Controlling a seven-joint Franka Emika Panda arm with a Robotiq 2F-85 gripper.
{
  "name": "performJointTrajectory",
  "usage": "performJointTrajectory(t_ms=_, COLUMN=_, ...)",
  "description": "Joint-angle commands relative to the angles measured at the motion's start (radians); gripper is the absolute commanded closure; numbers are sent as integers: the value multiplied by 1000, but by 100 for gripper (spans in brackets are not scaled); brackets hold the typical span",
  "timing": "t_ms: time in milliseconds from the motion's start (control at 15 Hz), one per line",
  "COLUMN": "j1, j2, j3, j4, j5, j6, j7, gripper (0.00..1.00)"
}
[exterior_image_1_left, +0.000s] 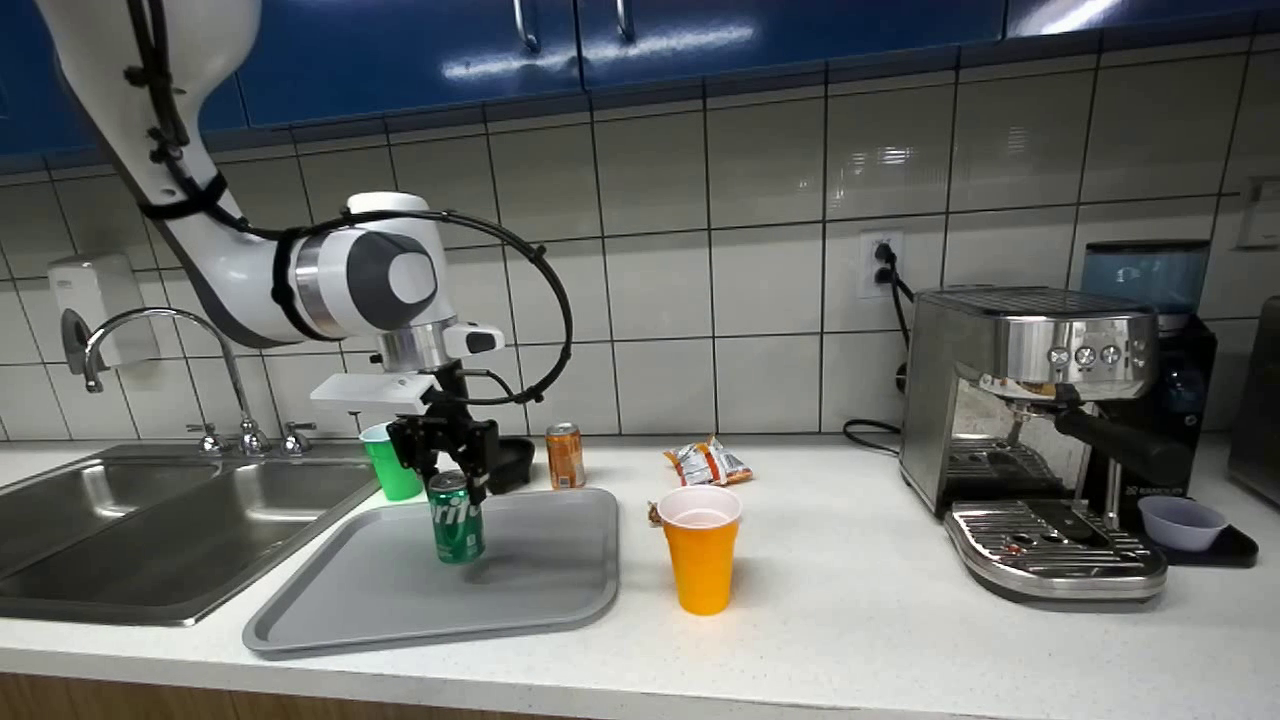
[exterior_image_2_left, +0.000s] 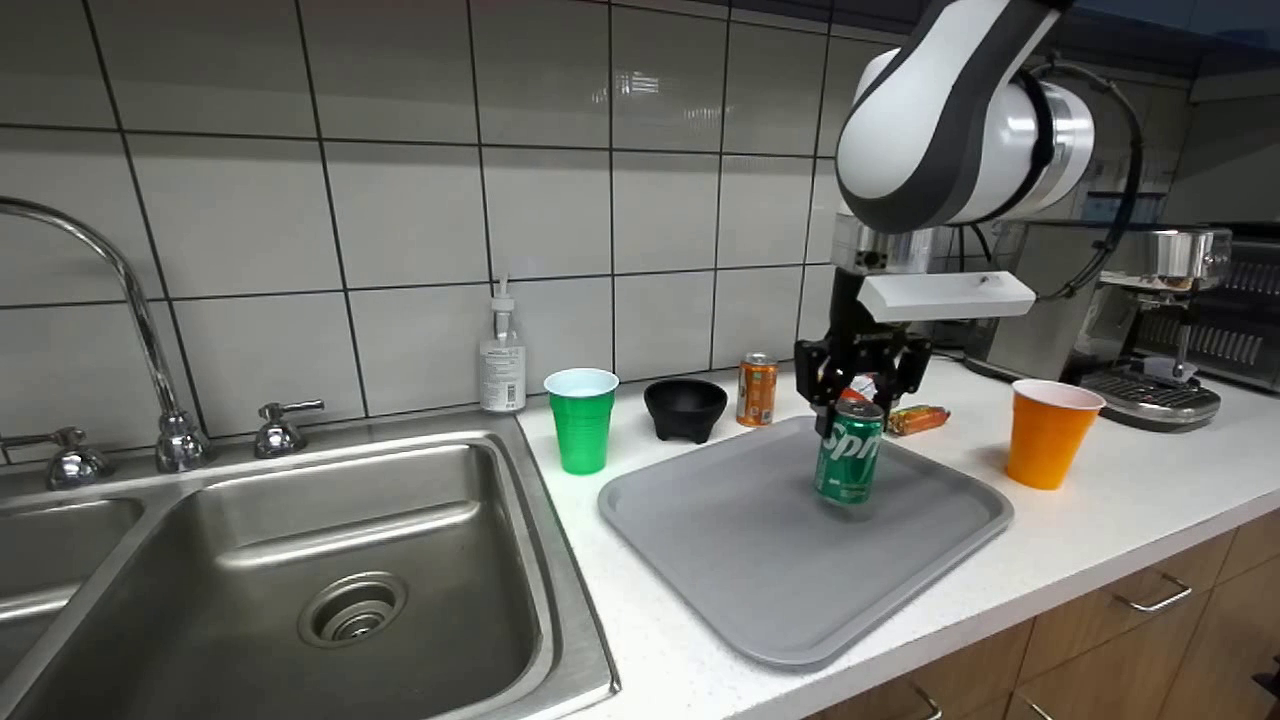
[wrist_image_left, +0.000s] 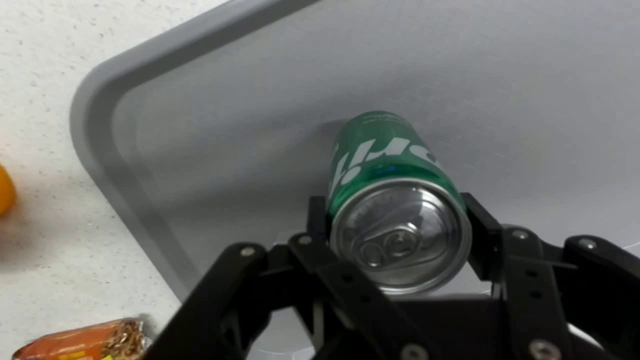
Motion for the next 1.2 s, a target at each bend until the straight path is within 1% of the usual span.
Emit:
performJointTrajectory(t_ms=0, j1=31, j2=-55, j3=38, j4=-26, j5=-10, j6=-18, j7=44, gripper=61)
performJointTrajectory(t_ms=400, j1=89, j2=-50, j3=97, j4=-17, j5=-12, j6=-21, j7=62, gripper=61)
performJointTrajectory(t_ms=1133, j1=163, j2=-35, j3=188, j4=3, j5=-6, j6=-24, j7=36, gripper=61)
